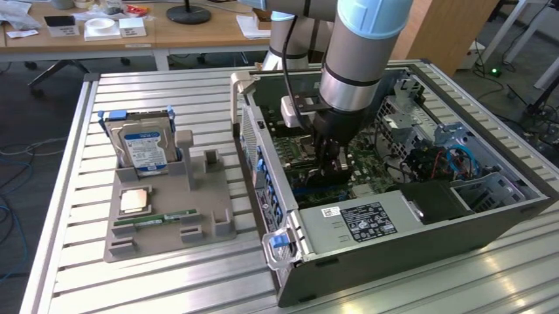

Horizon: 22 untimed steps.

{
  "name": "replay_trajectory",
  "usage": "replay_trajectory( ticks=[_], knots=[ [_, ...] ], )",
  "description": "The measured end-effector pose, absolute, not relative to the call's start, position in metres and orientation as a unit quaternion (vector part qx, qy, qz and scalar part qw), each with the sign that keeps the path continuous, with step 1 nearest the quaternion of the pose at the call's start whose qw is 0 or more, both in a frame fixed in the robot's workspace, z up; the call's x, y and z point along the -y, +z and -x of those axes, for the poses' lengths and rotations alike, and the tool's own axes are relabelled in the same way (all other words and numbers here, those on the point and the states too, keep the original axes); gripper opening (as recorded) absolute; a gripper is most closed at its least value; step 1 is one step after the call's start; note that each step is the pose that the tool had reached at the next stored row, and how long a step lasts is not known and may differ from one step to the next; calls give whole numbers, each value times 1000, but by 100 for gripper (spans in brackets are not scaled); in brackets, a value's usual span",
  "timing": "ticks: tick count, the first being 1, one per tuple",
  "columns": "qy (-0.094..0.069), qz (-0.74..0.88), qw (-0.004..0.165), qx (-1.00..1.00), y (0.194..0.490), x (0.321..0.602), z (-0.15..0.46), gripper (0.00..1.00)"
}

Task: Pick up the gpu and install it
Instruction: 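Insert the gpu into the slot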

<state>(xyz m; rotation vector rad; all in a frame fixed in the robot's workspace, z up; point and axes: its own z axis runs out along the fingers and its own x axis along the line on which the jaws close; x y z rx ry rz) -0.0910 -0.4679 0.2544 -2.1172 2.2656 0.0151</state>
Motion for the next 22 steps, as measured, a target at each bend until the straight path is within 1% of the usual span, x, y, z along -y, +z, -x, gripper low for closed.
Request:
replay_trajectory(
  ticks=[4, 5, 6, 7, 22],
  knots=[
    [5, 683, 20, -730, 254, 468, 91, 28],
    [5, 683, 20, -730, 254, 468, 91, 34],
    [5, 683, 20, -730, 254, 468, 91, 34],
    [5, 683, 20, -730, 254, 468, 91, 40],
    [5, 683, 20, -730, 254, 465, 91, 40]
  ],
)
